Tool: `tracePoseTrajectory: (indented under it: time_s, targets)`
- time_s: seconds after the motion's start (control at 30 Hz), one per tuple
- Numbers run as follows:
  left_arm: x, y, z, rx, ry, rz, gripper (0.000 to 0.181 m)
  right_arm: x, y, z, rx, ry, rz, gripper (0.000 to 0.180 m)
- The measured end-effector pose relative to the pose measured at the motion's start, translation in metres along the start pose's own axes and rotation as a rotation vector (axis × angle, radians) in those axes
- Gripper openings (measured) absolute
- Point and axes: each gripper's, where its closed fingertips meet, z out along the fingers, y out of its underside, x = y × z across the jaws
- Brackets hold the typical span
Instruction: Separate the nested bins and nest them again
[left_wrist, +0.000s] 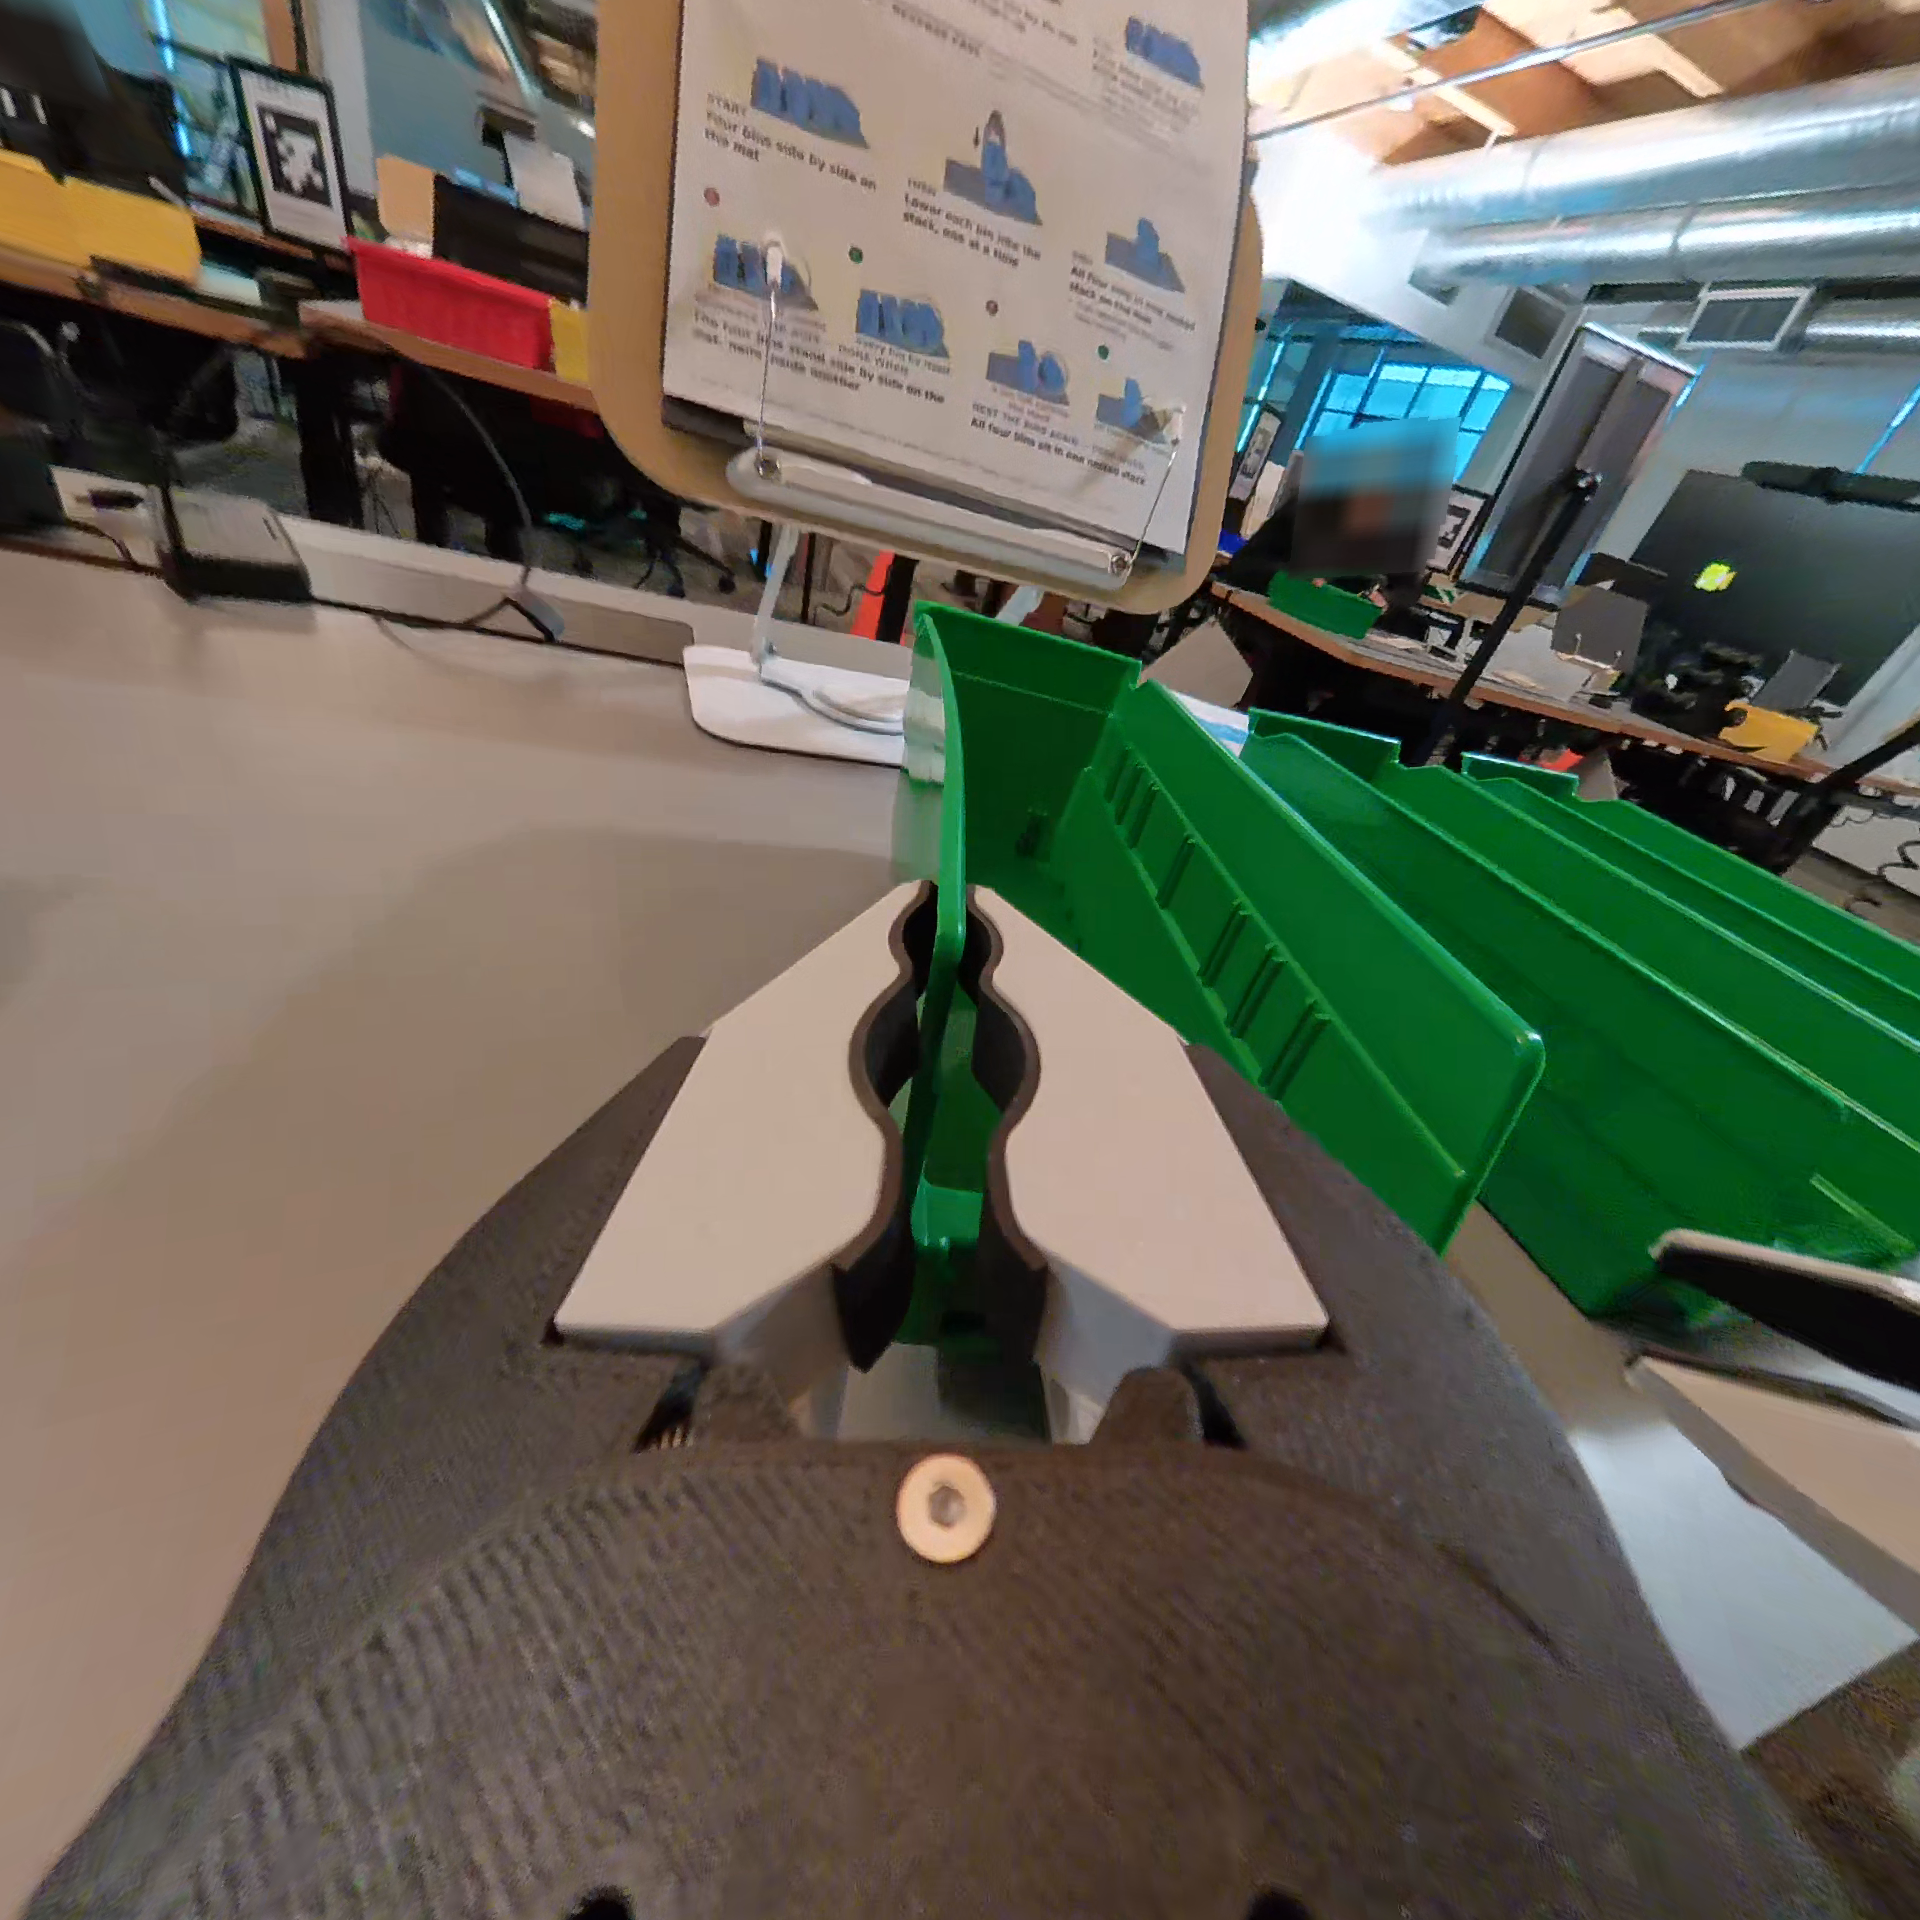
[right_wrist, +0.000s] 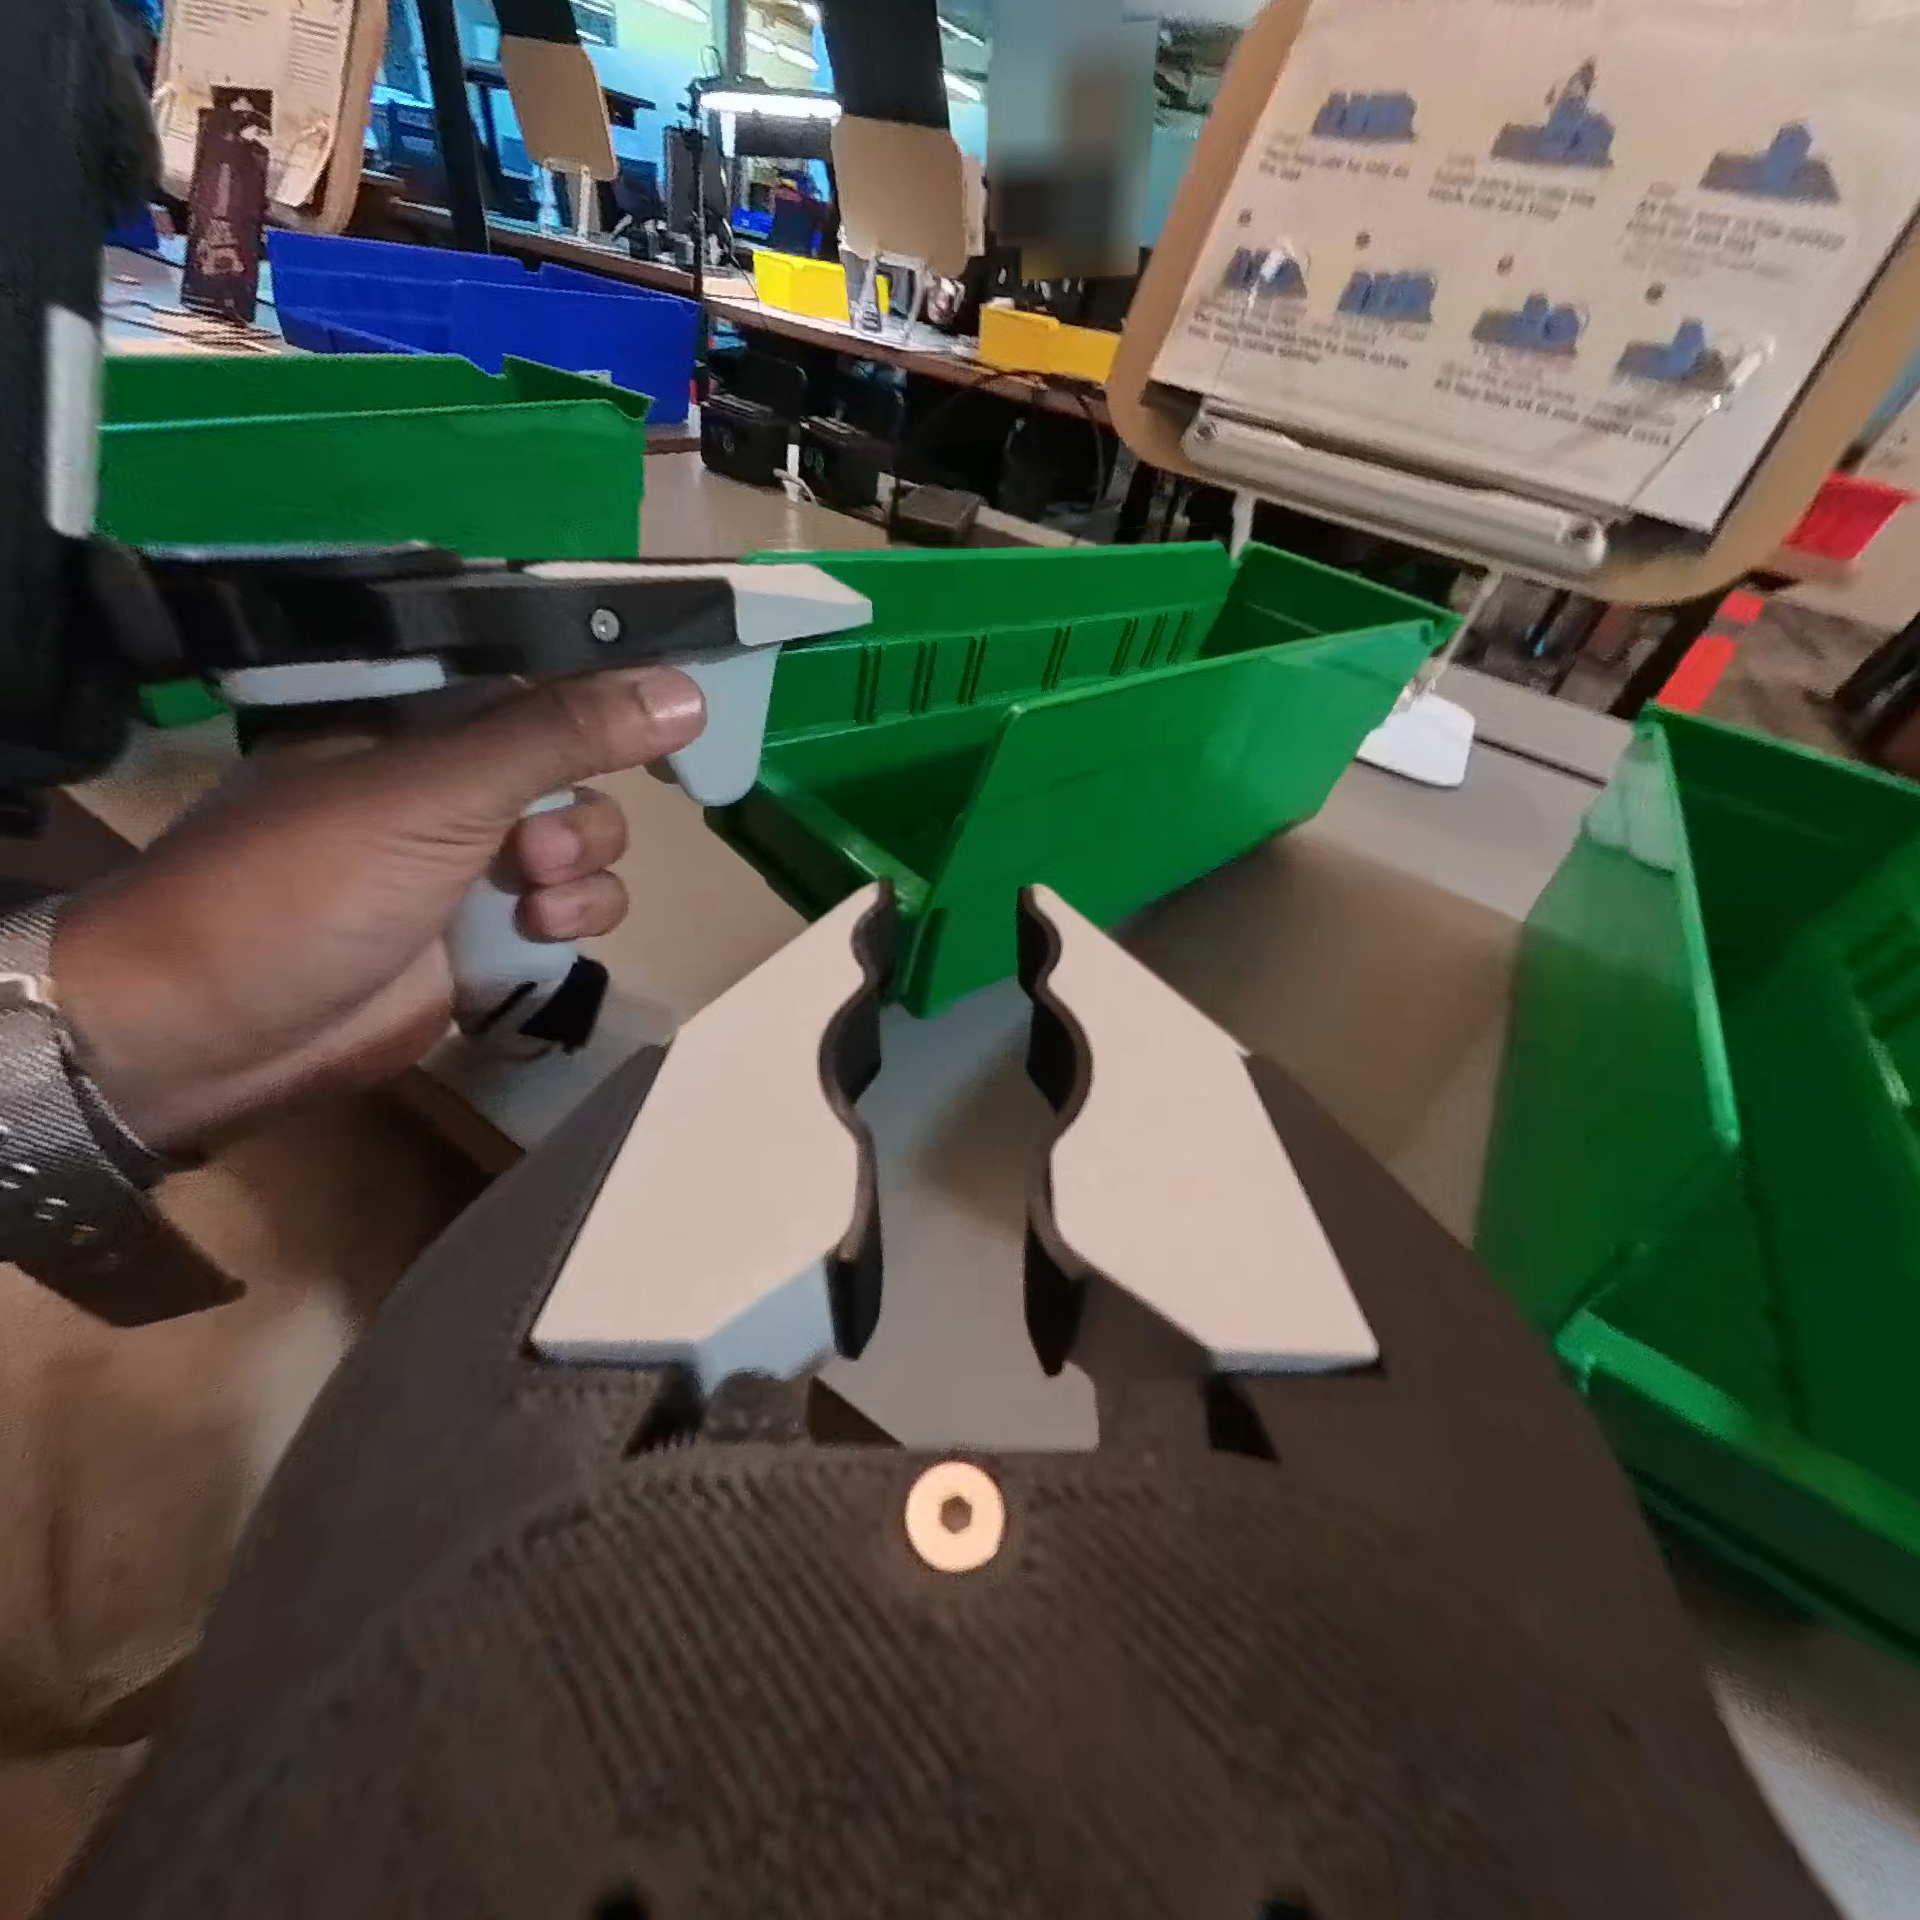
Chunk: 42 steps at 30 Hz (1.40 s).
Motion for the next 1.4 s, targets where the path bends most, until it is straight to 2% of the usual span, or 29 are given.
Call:
tracePoseTrajectory:
  time_s: [0.2, 0.33, 0.4, 0.53, 0.67, 0.93, 1.13, 1.27, 1.33, 1.4]
  targets:
    - [0.018, 0.013, 0.016, 0.001, -0.005, -0.024, 0.000, 0.019, 0.012, -0.006, -0.050, 0.035, 0.122, 0.025]
    - [0.038, 0.018, 0.014, 0.001, 0.044, -0.057, 0.005, 0.018, 0.015, -0.005, -0.067, 0.034, 0.120, 0.027]
    - [0.048, 0.020, 0.013, -0.004, 0.083, -0.068, 0.012, 0.019, 0.018, -0.005, -0.087, 0.051, 0.107, 0.029]
    - [0.063, 0.029, 0.015, -0.051, 0.168, -0.121, 0.023, 0.044, 0.048, -0.004, -0.237, 0.133, 0.162, 0.033]
    - [0.068, 0.031, 0.016, -0.069, 0.201, -0.140, 0.025, 0.065, 0.045, -0.007, -0.194, 0.159, 0.277, 0.036]
    - [0.077, 0.042, -0.003, -0.180, 0.344, -0.184, 0.037, 0.080, 0.038, -0.003, -0.139, 0.176, 0.238, 0.034]
    - [0.048, 0.056, -0.042, -0.282, 0.394, -0.024, 0.042, 0.073, 0.037, 0.010, -0.143, 0.165, 0.187, 0.032]
    - [-0.007, 0.064, -0.064, -0.341, 0.278, 0.226, 0.047, 0.074, 0.036, 0.019, -0.130, 0.191, 0.221, 0.029]
    - [-0.026, 0.053, -0.072, -0.315, 0.253, 0.242, 0.048, 0.076, 0.036, 0.025, -0.132, 0.203, 0.234, 0.028]
    - [-0.038, 0.046, -0.072, -0.323, 0.233, 0.194, 0.049, 0.076, 0.042, 0.031, -0.162, 0.199, 0.255, 0.014]
